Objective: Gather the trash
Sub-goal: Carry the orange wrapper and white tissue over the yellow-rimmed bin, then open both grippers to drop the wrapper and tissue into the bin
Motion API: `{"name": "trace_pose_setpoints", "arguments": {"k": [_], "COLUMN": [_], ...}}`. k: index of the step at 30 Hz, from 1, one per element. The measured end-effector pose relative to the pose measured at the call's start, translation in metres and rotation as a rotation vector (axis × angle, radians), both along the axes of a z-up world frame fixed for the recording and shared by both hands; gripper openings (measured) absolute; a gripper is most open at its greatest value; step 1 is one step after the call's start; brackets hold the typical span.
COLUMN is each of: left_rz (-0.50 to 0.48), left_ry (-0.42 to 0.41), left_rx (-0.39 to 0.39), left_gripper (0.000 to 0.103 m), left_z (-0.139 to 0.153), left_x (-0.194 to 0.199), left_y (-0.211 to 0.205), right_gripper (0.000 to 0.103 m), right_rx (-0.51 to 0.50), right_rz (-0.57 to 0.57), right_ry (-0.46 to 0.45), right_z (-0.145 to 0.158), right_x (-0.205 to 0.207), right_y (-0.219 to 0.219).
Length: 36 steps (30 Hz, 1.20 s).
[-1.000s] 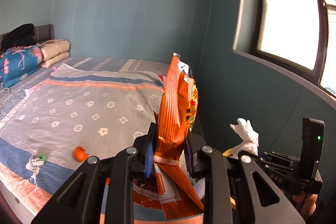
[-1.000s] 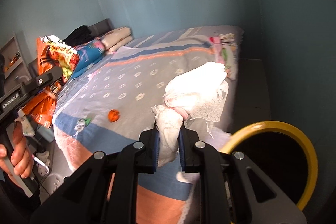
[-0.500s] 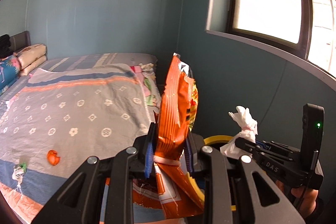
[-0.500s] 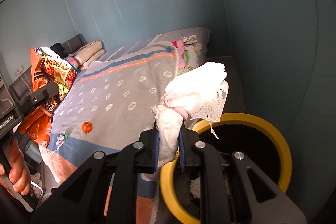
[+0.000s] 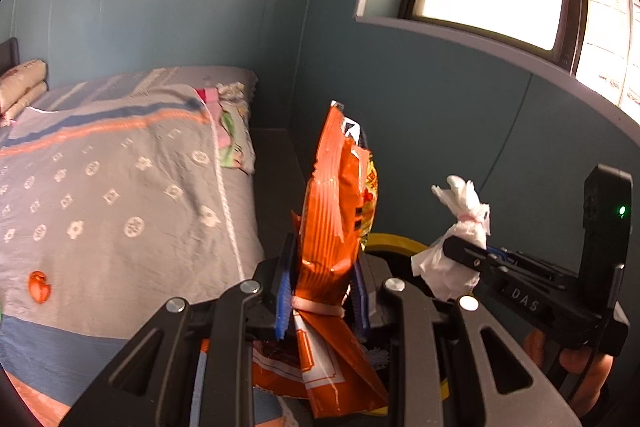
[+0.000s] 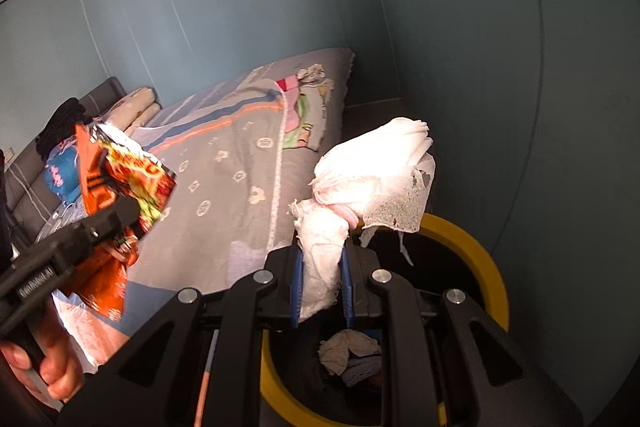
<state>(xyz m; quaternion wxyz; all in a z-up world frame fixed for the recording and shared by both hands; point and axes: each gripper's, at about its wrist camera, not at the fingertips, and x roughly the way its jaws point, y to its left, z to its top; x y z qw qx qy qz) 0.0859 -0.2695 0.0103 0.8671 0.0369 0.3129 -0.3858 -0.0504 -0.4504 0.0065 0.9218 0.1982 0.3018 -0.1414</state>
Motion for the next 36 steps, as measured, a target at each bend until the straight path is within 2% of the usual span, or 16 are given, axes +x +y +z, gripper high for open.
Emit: {"name": "trace_pose_setpoints", "arguments": {"k": [7,14,16,19,20,24,28,31,36], "left_rz": [-0.049,-0.073,-0.079,-0.076,-0.073,-0.067,-0.052,-0.027,0.019], "left_ry": [0.101,0.160,0.171,0.193,0.204,0.207,0.200,0.180,0.139], "left_rx": [0.021,0.038,0.033,0.020,0.012,0.001,-0.023,-0.032,-0.051], "left_gripper": [0.023,0.026,0.032,0.051,0.054,0.062,0.073,0.079,0.085], "left_z": [-0.038,-0.062,-0.064,-0.066,-0.067,-0.067,-0.062,-0.058,-0.045], "left_x": [0.010,0.013,0.014,0.016,0.017,0.019,0.020,0.022,0.028], "left_y": [-0.028,-0.037,-0.037,-0.034,-0.033,-0.028,-0.018,-0.008,0.013], "right_gripper": [0.016,0.017,0.018,0.025,0.029,0.034,0.045,0.047,0.056], "right_rx": [0.011,0.011,0.000,-0.007,-0.007,-0.014,-0.016,-0.021,-0.039], "right_rz": [-0.018,-0.026,-0.032,-0.046,-0.051,-0.058,-0.050,-0.045,-0.023], "right_ry": [0.016,0.021,0.025,0.020,0.017,0.004,-0.017,-0.029,-0.058], "right_z": [-0.010,-0.016,-0.016,-0.013,-0.013,-0.012,-0.011,-0.007,0.000], "right_x": [-0.001,0.004,0.004,0.002,0.001,0.001,0.003,0.004,-0.001], "right_y": [-0.021,-0.025,-0.024,-0.019,-0.019,-0.015,-0.011,-0.009,-0.001]}}
